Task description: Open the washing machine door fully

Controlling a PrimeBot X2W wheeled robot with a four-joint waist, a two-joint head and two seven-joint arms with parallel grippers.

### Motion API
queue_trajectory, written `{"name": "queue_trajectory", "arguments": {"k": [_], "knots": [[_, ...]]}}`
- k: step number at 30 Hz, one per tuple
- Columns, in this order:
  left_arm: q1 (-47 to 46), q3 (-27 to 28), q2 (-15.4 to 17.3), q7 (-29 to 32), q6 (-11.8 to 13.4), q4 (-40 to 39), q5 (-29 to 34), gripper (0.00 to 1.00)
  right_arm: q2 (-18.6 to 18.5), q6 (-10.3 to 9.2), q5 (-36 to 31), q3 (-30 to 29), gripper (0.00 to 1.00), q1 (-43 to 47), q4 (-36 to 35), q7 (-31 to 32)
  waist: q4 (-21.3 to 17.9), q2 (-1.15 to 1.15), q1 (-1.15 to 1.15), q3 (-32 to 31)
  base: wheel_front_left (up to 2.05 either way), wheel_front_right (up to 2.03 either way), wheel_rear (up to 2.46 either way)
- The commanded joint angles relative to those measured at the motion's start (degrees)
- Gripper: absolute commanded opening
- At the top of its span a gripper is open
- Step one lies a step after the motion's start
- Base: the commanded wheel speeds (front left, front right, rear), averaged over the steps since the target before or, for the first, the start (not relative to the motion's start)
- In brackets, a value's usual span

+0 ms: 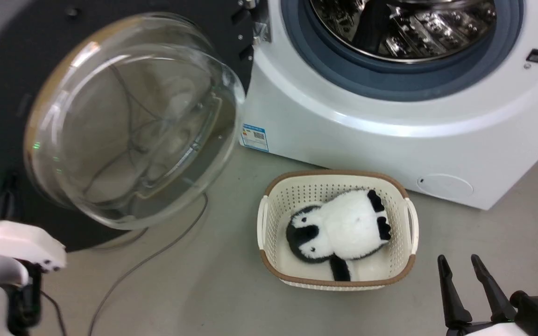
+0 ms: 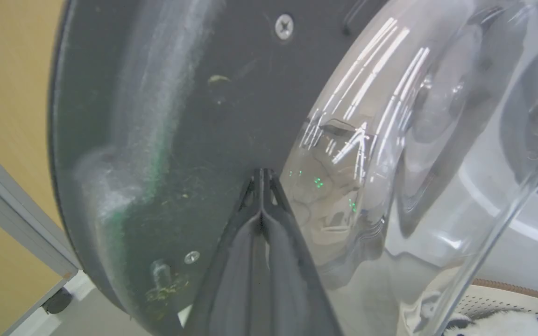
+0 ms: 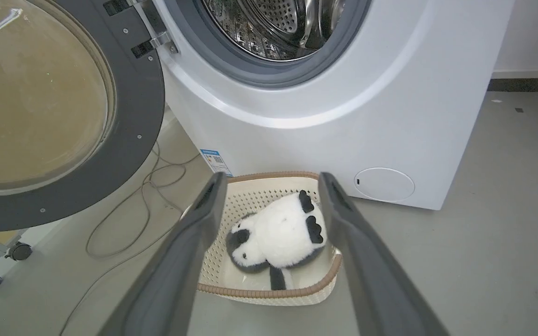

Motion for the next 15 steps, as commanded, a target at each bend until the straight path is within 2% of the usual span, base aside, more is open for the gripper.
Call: {"name": "queue_trajectory", "arguments": {"k": [1, 7, 15], "knots": [[-1.68, 0.71, 1.16, -0.06, -0.22, 1.23, -0.31, 0.00, -0.52, 0.03, -0.19, -0.12, 1.00, -1.01, -0.32, 0.04, -0.57, 0.00, -0.01, 0.73, 0.00, 0.00, 0.00], [-6.54, 3.06, 4.37, -0.95, -1.37, 8.97, -1.94, 0.00, -1.03, 0.03, -0.22, -0.18, 1.00, -1.77, -0.50, 0.19, -1.51, 0.00, -0.01, 2.07, 0.00, 0.00, 0.00], [-9.70, 3.48, 5.57, -3.38, -2.40, 15.54, -2.70, 0.00, -1.05, 0.03, -0.17, -0.25, 1.00, -2.24, -0.26, 0.21, -2.02, 0.00, -0.01, 2.30, 0.00, 0.00, 0.00]]}}
